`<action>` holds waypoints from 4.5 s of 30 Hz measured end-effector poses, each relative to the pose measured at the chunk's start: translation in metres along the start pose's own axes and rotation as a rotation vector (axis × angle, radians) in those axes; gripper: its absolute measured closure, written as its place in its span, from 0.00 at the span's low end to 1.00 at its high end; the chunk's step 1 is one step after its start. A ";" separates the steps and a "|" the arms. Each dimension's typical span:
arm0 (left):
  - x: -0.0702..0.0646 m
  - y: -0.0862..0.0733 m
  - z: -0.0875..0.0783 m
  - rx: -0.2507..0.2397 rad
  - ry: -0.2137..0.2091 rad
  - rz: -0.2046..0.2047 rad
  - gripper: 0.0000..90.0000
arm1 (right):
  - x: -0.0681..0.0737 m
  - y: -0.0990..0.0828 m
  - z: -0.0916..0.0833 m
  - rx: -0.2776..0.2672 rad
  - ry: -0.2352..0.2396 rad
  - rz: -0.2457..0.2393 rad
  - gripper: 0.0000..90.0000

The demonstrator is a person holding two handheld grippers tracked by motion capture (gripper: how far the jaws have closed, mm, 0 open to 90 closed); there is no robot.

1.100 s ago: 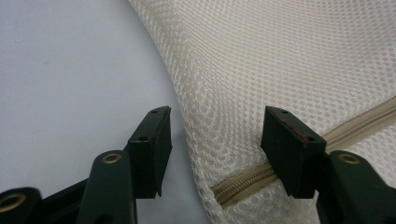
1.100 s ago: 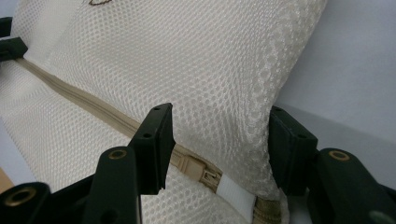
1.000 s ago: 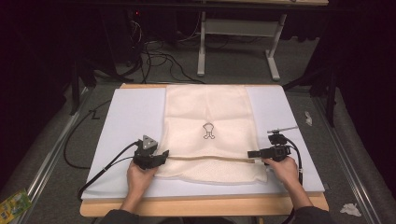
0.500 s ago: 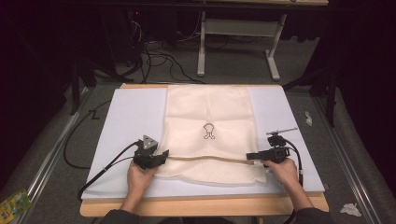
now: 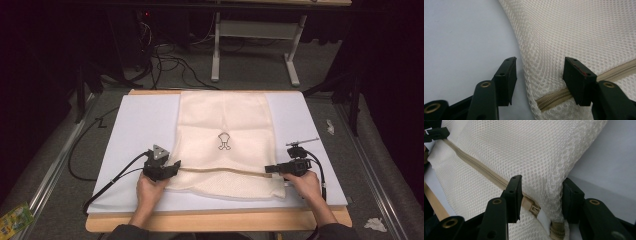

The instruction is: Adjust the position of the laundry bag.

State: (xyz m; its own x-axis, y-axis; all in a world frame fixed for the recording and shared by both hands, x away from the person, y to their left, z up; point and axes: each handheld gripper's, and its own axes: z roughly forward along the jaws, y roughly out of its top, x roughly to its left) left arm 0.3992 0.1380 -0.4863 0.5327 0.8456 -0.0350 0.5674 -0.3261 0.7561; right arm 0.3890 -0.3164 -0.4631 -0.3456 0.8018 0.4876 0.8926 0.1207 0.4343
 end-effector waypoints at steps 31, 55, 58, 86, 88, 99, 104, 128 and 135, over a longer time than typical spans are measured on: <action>0.004 0.012 -0.021 -0.042 -0.044 0.009 0.50 | 0.015 0.005 0.001 -0.027 -0.027 -0.114 0.94; -0.045 0.047 -0.019 -0.015 -0.205 0.106 0.51 | 0.028 0.009 0.000 -0.056 -0.010 -0.167 0.94; -0.053 0.051 -0.018 -0.022 -0.240 0.108 0.52 | 0.028 0.009 -0.001 -0.064 -0.004 -0.166 0.94; -0.093 0.064 -0.010 -0.006 -0.404 0.135 0.57 | 0.047 0.016 -0.004 -0.124 0.061 -0.195 0.94; -0.097 0.065 -0.009 -0.001 -0.412 0.143 0.57 | 0.049 0.017 -0.004 -0.129 0.064 -0.202 0.94; -0.116 0.070 0.000 -0.002 -0.458 0.138 0.58 | 0.055 0.020 -0.003 -0.146 0.084 -0.201 0.94; -0.118 0.070 0.005 0.004 -0.483 0.099 0.58 | 0.060 0.023 -0.005 -0.153 0.084 -0.211 0.94; -0.142 0.073 0.011 -0.020 -0.512 0.137 0.62 | 0.073 0.030 0.000 -0.169 0.097 -0.231 0.94; -0.150 0.069 0.020 0.003 -0.511 0.139 0.62 | 0.075 0.030 0.001 -0.176 0.103 -0.235 0.94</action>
State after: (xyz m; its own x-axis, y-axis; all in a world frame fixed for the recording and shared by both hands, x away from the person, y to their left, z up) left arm 0.3715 -0.0198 -0.4417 0.8407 0.4808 -0.2492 0.4709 -0.4220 0.7747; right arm 0.3897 -0.2517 -0.4144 -0.5722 0.6995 0.4282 0.7241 0.1857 0.6642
